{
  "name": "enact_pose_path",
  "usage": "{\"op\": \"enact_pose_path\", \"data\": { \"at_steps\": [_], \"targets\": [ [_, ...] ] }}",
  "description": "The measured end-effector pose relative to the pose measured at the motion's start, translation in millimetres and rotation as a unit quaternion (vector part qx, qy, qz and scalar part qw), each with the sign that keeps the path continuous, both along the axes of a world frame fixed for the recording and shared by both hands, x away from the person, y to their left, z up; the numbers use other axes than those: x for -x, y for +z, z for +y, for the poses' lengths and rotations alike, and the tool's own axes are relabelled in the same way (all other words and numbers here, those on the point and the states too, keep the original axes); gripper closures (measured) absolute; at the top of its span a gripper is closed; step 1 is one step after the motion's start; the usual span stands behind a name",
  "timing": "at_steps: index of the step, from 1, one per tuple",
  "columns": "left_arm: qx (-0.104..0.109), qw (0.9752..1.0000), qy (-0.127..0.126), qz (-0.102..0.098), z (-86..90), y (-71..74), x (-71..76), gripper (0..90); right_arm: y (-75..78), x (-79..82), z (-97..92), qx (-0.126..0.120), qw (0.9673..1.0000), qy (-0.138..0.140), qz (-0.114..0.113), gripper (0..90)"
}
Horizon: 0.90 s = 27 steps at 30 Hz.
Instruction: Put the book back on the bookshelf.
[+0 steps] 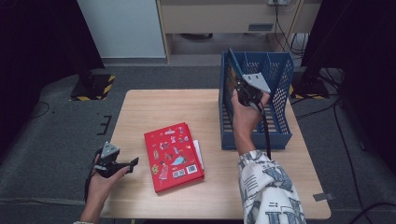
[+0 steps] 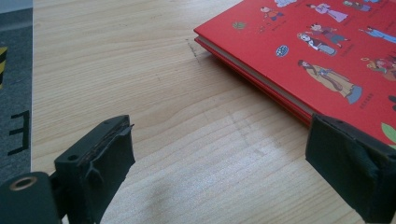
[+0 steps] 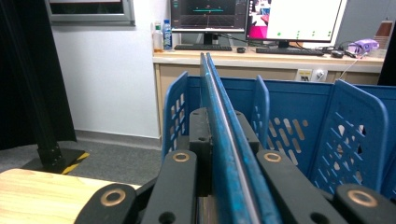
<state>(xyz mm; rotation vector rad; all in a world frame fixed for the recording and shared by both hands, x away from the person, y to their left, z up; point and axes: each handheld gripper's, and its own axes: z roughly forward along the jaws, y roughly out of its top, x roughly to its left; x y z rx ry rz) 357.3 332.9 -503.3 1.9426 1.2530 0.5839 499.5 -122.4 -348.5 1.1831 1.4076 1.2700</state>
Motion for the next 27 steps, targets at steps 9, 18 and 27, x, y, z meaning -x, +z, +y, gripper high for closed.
{"op": "enact_pose_path", "data": {
  "at_steps": [9,18,27],
  "targets": [
    [-0.001,1.0,-0.001,0.0,-0.3,0.5,0.2,6.8,-2.1,4.4,20.8,0.028,0.9996,-0.003,-0.008,80.8],
    [0.001,1.0,0.0,-0.001,-1.3,0.6,0.1,6.8,0.0,12.7,28.7,0.049,0.9983,0.028,-0.012,66.1],
    [0.0,1.0,0.0,0.0,-1.7,0.6,0.2,6.8,-1.4,20.2,28.7,0.06,0.997,0.05,-0.001,58.3]
  ]
}}
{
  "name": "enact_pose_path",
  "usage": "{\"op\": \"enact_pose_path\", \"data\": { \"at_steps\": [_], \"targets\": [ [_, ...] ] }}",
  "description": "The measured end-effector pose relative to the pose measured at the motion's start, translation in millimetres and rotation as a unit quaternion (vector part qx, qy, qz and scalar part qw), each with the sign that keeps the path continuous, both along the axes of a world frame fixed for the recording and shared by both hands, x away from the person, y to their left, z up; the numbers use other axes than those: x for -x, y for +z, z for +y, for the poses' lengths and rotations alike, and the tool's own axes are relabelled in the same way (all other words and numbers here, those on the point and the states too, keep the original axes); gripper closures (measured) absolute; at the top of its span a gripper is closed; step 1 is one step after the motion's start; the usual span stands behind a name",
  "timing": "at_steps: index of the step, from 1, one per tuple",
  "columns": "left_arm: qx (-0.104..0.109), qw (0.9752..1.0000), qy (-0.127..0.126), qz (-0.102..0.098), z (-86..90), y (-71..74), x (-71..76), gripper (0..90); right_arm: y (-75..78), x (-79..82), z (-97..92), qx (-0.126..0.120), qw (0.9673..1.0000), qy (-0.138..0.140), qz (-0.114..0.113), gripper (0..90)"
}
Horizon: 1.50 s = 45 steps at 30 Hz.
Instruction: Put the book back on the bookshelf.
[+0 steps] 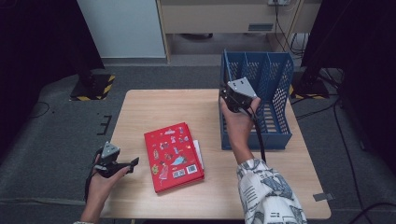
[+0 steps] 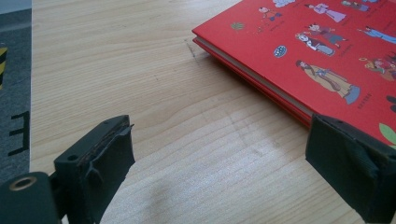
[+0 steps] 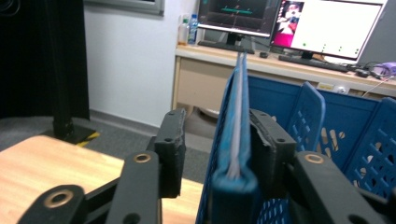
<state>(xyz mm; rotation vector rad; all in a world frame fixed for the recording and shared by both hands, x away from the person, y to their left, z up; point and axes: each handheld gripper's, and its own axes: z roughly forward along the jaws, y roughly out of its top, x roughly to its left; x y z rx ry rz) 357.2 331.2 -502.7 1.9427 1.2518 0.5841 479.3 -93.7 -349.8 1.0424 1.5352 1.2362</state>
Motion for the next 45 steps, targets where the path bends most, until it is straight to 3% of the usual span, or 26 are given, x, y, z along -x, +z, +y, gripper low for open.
{"op": "enact_pose_path", "data": {
  "at_steps": [24,31,45],
  "targets": [
    [-0.003,1.0,-0.003,0.0,-2.4,0.0,0.0,6.8,-20.2,22.9,-7.2,0.001,0.9996,0.019,0.02,59.3],
    [-0.002,1.0,-0.003,0.0,-2.5,0.0,0.0,6.8,-22.0,23.3,-4.7,0.005,0.9995,0.017,0.025,69.2],
    [-0.002,1.0,-0.003,0.001,-1.9,0.4,-0.1,6.8,-19.9,21.7,0.9,0.015,0.9995,0.01,0.028,69.6]
  ]
}}
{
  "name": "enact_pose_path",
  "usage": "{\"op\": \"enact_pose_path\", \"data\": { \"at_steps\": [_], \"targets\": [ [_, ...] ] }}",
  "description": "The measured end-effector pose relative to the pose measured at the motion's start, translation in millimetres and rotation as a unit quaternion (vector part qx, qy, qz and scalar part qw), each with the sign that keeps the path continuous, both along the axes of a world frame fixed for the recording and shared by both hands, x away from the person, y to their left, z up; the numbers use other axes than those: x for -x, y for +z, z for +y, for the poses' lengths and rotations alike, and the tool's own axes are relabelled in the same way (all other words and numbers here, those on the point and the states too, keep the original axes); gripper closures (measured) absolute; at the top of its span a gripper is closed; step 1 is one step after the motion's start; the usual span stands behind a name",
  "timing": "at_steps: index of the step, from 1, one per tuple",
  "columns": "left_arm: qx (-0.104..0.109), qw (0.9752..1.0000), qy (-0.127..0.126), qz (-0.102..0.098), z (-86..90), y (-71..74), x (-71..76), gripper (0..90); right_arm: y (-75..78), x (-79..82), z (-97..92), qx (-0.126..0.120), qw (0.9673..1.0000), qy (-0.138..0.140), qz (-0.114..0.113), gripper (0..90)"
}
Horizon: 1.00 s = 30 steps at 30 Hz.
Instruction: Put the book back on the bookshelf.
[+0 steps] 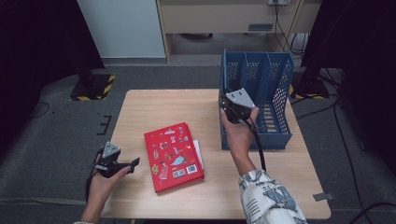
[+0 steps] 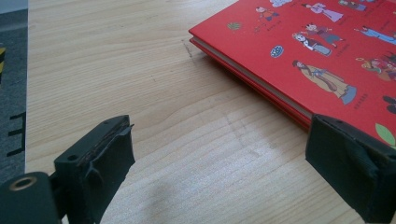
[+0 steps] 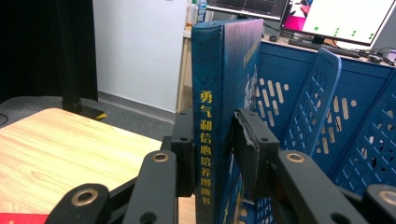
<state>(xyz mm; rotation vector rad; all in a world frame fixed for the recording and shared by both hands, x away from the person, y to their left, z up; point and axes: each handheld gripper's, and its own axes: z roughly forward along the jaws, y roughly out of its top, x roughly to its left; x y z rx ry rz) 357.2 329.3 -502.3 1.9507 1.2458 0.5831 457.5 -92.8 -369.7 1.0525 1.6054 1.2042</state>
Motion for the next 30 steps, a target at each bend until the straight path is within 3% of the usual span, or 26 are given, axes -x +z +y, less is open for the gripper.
{"op": "enact_pose_path", "data": {
  "at_steps": [5,14,22,30],
  "targets": [
    [0.0,1.0,0.0,0.0,0.1,0.0,-0.1,6.8,0.8,0.7,-1.4,-0.006,0.9999,0.009,-0.002,64.6],
    [0.0,1.0,-0.002,0.002,-1.2,-0.6,-0.2,6.7,2.9,7.9,-9.4,-0.027,0.9987,0.042,0.007,41.4],
    [0.003,1.0,-0.002,-0.003,-0.7,-0.5,0.2,6.2,-0.2,18.5,-17.0,-0.038,0.9951,0.086,0.031,28.5],
    [0.006,1.0,-0.005,-0.004,-2.5,-0.4,0.0,5.7,-14.5,31.0,-25.4,-0.036,0.9917,0.106,0.062,21.8]
  ]
}}
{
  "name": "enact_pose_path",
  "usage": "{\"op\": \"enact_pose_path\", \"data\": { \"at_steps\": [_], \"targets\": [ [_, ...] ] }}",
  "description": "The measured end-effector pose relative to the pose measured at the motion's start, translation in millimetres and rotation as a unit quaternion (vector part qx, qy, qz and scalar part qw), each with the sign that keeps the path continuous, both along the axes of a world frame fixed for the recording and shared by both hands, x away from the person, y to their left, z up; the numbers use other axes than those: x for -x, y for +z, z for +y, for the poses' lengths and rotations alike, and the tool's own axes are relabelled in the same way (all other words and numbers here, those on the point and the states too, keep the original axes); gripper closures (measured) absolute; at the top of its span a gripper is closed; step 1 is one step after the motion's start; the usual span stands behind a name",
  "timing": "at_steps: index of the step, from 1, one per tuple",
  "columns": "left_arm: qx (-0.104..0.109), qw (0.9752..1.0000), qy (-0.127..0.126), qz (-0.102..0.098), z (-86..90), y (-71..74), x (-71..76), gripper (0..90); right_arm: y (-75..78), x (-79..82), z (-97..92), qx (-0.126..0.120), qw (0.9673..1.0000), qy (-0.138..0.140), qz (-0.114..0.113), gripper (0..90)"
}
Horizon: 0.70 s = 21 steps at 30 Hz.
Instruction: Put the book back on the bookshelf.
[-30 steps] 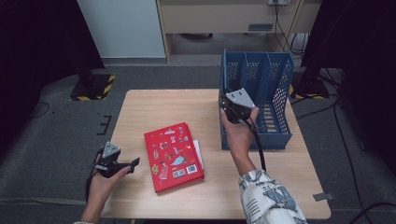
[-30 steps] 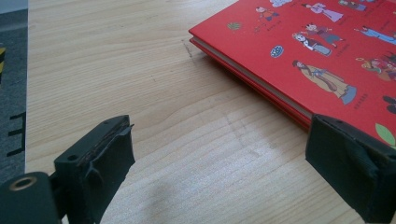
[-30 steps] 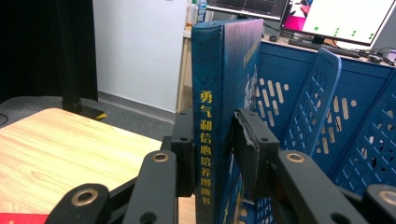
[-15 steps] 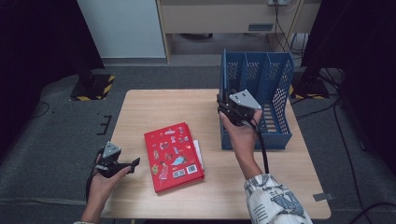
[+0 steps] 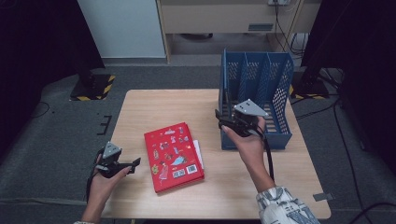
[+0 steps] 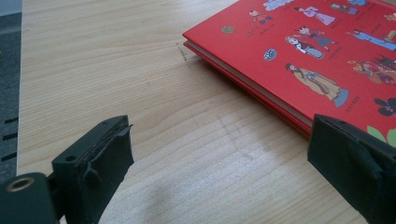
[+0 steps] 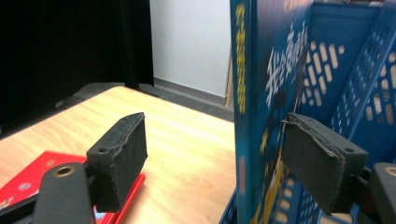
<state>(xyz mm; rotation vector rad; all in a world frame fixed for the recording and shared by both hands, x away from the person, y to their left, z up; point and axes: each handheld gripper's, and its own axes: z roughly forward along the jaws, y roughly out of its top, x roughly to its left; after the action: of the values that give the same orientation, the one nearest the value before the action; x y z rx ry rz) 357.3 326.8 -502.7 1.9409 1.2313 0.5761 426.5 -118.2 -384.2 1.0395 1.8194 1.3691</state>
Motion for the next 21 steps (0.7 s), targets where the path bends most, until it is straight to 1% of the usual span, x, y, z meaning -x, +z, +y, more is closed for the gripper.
{"op": "enact_pose_path", "data": {
  "at_steps": [2,4,9,12,18,21],
  "targets": [
    [0.0,1.0,0.0,0.0,0.8,0.1,-0.1,5.5,-3.4,3.2,-1.4,0.002,1.0,0.002,0.004,21.1],
    [0.001,1.0,0.002,0.001,0.9,-0.2,-0.3,5.3,-7.1,7.5,-2.9,-0.001,0.9999,0.005,0.008,20.4],
    [-0.004,1.0,-0.002,0.003,-0.5,0.0,0.1,5.0,-14.7,15.0,-3.2,0.001,0.9997,0.016,0.017,19.6],
    [0.0,1.0,-0.002,0.001,0.0,-0.1,0.5,4.7,-18.2,18.8,-2.4,-0.002,0.9995,0.022,0.022,18.9],
    [0.004,1.0,-0.004,-0.001,0.3,1.1,0.9,4.6,-22.3,29.0,2.3,-0.003,0.9992,0.034,0.022,17.9],
    [0.005,1.0,-0.004,-0.003,-0.1,2.4,1.2,5.1,-26.4,33.0,6.1,-0.003,0.9988,0.041,0.027,17.7]
  ]
}}
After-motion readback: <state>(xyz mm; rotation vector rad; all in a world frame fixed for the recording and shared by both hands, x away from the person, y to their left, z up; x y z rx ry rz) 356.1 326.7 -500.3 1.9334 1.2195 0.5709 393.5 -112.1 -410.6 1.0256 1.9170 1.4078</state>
